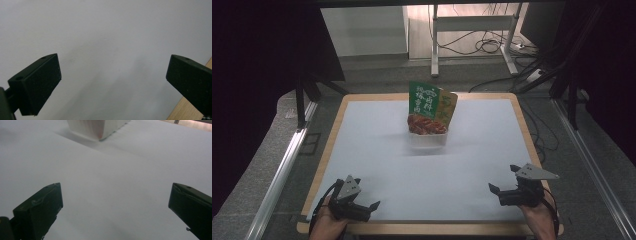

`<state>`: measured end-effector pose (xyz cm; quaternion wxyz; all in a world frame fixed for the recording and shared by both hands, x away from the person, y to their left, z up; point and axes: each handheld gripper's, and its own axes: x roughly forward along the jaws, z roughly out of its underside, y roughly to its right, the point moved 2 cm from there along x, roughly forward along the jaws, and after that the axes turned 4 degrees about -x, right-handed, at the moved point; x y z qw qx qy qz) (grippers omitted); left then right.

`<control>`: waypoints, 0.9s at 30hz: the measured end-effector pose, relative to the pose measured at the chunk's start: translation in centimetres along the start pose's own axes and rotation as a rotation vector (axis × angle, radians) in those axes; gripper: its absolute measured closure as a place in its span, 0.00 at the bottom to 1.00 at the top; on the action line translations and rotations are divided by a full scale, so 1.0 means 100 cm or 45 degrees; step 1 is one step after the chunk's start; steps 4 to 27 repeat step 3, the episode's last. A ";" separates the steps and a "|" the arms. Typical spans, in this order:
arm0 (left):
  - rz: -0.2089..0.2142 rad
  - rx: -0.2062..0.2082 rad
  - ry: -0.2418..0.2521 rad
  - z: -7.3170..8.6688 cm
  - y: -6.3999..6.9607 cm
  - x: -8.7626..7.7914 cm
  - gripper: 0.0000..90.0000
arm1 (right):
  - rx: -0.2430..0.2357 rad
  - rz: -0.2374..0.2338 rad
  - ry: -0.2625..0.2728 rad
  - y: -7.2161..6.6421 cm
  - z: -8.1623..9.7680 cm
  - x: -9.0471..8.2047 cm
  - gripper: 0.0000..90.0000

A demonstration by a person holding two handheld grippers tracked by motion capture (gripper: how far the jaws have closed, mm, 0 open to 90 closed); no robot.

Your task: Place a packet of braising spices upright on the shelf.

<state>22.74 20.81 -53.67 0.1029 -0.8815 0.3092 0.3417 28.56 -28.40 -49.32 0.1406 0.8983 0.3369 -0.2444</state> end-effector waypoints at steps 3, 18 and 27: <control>-0.001 -0.001 -0.002 0.000 0.000 0.000 0.00 | -0.007 -0.009 0.011 0.000 0.000 -0.001 0.00; -0.001 -0.001 -0.002 0.000 0.000 0.000 0.00 | -0.007 -0.009 0.011 0.000 0.000 -0.001 0.00; -0.001 -0.001 -0.002 0.000 0.000 0.000 0.00 | -0.007 -0.009 0.011 0.000 0.000 -0.001 0.00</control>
